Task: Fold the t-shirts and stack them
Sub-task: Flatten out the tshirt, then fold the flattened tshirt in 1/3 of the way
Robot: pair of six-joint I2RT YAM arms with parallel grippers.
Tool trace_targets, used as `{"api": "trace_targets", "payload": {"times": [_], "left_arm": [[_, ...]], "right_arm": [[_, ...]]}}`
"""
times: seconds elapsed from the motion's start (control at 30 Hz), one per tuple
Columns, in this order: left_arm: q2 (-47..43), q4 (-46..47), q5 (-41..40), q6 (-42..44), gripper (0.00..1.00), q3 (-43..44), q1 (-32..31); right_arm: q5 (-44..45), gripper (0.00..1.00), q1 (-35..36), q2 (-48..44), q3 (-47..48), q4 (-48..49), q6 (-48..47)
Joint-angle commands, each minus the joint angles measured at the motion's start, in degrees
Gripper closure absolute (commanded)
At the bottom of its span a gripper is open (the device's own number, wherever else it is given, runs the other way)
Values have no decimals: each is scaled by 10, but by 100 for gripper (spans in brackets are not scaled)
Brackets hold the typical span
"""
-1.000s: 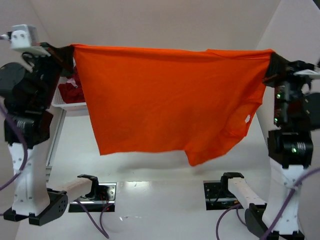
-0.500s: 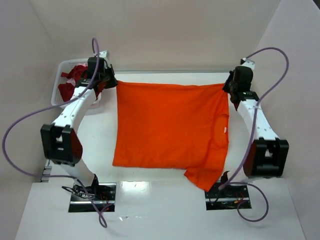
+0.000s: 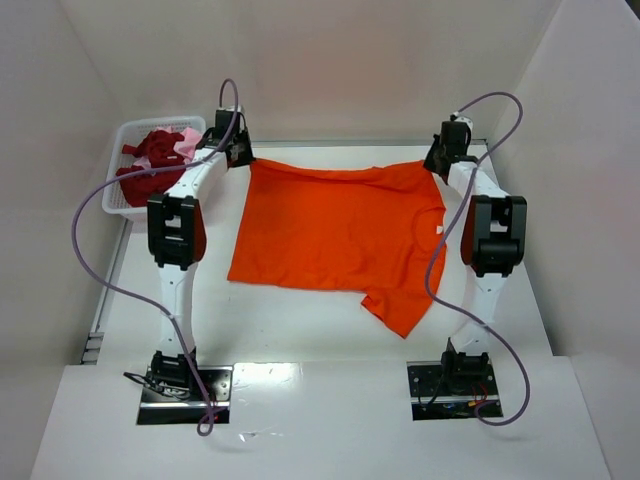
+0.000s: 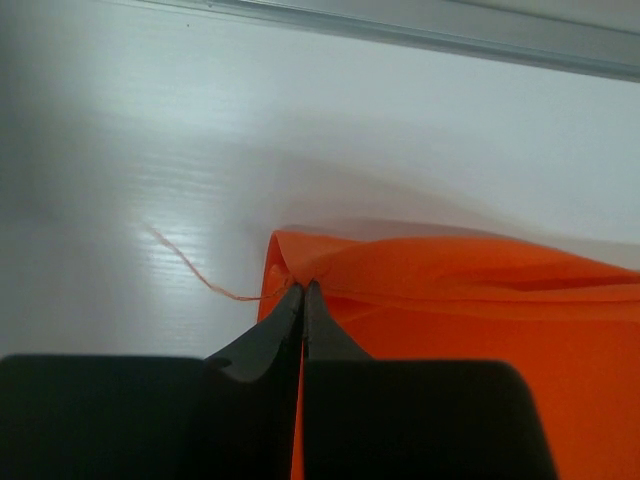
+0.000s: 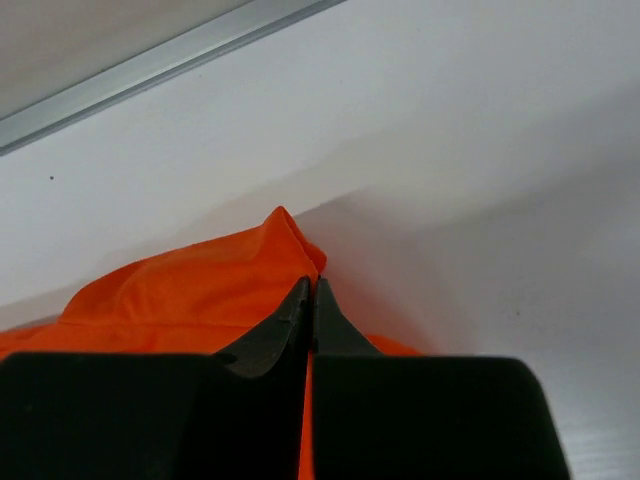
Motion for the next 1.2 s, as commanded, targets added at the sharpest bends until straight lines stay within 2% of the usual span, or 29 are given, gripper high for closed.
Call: {"api": "trace_targets", "payload": {"times": [0.0, 0.23, 0.37, 0.43, 0.53, 0.9, 1.07, 1.17], "left_arm": [[30, -12, -22, -12, 100, 77, 0], [71, -12, -40, -28, 100, 136, 5], [122, -30, -35, -33, 100, 218, 10], [144, -51, -28, -33, 100, 283, 10], [173, -75, -22, -39, 100, 336, 10], [166, -134, -28, 6, 100, 330, 10], [106, -134, -33, 32, 100, 261, 10], [54, -120, -38, 39, 100, 176, 5]], "right_arm": [[-11, 99, -1, 52, 71, 29, -8], [-5, 99, -1, 137, 193, 1, -19], [-5, 99, -1, 157, 230, -6, -30], [-22, 99, -1, 165, 235, -11, -37], [-52, 99, -1, 171, 235, -11, -37], [-57, 99, 4, 101, 122, 17, -51], [-65, 99, 4, 48, 53, 38, -51], [-65, 99, 4, 15, 17, 51, -51]]}}
